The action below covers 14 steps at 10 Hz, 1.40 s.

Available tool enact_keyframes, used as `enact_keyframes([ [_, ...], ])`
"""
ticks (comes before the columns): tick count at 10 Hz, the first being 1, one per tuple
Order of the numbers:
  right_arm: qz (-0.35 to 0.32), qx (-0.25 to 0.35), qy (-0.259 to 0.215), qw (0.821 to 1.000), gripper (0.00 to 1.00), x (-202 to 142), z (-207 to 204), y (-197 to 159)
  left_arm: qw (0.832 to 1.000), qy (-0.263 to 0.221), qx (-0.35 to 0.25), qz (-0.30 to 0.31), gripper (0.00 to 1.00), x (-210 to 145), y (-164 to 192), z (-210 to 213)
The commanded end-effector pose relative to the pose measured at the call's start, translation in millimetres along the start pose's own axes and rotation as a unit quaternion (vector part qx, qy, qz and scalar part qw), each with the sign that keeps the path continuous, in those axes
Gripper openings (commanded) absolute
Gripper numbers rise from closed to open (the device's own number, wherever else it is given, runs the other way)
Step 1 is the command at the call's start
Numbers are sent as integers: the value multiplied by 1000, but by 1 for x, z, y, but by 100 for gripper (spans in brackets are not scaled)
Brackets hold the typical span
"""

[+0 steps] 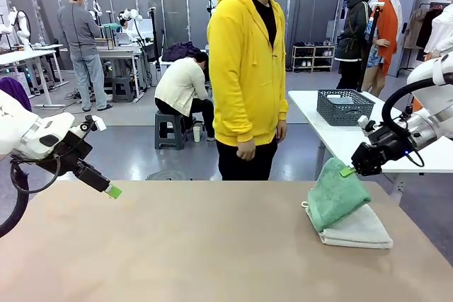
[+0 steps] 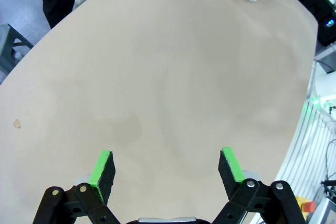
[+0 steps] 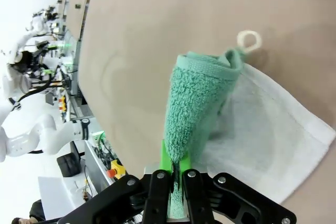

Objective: Fold the towels and place them in the basket.
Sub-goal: Stack the folded Towel with hook on the right side of the table.

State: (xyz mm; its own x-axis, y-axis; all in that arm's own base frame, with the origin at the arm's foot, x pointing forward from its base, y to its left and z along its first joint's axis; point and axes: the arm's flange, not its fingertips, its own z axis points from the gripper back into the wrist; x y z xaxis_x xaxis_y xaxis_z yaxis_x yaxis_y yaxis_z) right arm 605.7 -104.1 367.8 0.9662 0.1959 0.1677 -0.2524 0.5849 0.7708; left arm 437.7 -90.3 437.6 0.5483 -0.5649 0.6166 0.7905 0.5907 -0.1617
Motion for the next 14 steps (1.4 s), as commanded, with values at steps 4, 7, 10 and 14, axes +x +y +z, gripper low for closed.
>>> enact_keyframes([
  [4, -72, -117, 6, 991, 6, -12, 2, -21, 1000, 6, -6, -9, 100, 3, 2, 1],
  [7, -93, -163, 6, 982, 56, -17, -8, -25, 1000, 6, -6, -9, 100, 3, 2, 1],
  [10, -110, -212, -4, 971, 100, -23, -9, -16, 1000, 6, -6, -9, 100, 3, 2, 1],
  [14, -92, -277, -33, 956, 100, -37, -2, 34, 1000, 6, -6, -9, 100, 3, 2, 1],
])
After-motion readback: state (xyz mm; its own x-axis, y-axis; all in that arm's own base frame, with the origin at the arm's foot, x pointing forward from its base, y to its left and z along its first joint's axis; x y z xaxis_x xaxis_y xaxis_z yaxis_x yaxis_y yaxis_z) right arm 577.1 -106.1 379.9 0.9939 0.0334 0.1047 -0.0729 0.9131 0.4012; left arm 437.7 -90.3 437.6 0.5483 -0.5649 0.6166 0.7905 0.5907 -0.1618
